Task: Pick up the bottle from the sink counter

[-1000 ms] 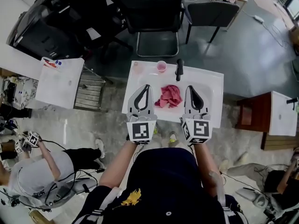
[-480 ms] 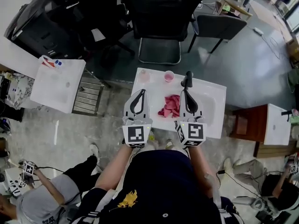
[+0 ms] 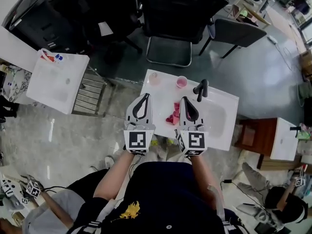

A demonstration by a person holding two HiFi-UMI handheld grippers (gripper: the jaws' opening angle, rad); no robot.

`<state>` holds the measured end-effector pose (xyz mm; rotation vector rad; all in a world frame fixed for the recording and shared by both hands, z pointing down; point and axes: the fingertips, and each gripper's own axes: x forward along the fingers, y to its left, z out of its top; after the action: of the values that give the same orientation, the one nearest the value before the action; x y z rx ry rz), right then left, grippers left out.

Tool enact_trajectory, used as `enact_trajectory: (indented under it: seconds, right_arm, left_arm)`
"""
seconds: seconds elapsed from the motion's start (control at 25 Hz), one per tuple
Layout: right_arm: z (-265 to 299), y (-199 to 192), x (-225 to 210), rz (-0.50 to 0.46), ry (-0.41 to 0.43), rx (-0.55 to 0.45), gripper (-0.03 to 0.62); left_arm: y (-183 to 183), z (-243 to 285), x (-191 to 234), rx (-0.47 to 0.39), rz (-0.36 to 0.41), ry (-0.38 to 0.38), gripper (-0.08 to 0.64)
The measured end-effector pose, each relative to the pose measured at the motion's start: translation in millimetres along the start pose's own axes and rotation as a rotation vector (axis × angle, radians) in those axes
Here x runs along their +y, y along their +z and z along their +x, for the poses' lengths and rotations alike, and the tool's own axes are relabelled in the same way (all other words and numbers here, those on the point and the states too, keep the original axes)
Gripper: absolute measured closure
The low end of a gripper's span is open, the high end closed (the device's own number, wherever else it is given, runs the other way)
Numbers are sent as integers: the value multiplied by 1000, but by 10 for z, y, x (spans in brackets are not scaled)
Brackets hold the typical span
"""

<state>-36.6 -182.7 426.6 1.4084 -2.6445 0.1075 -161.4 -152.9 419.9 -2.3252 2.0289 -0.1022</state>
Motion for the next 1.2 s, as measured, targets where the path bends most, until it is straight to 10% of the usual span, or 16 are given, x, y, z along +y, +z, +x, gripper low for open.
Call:
enact_trajectory:
  seconds: [0.8, 1.2]
  right_arm:
    - [954, -819, -10, -5, 124, 138, 553]
    - [1466, -1488, 209, -11, 200, 229, 318]
  left_arm:
    - [-561, 209, 275, 92, -25, 139, 540]
    - [-667, 169, 490, 68, -118, 227, 540]
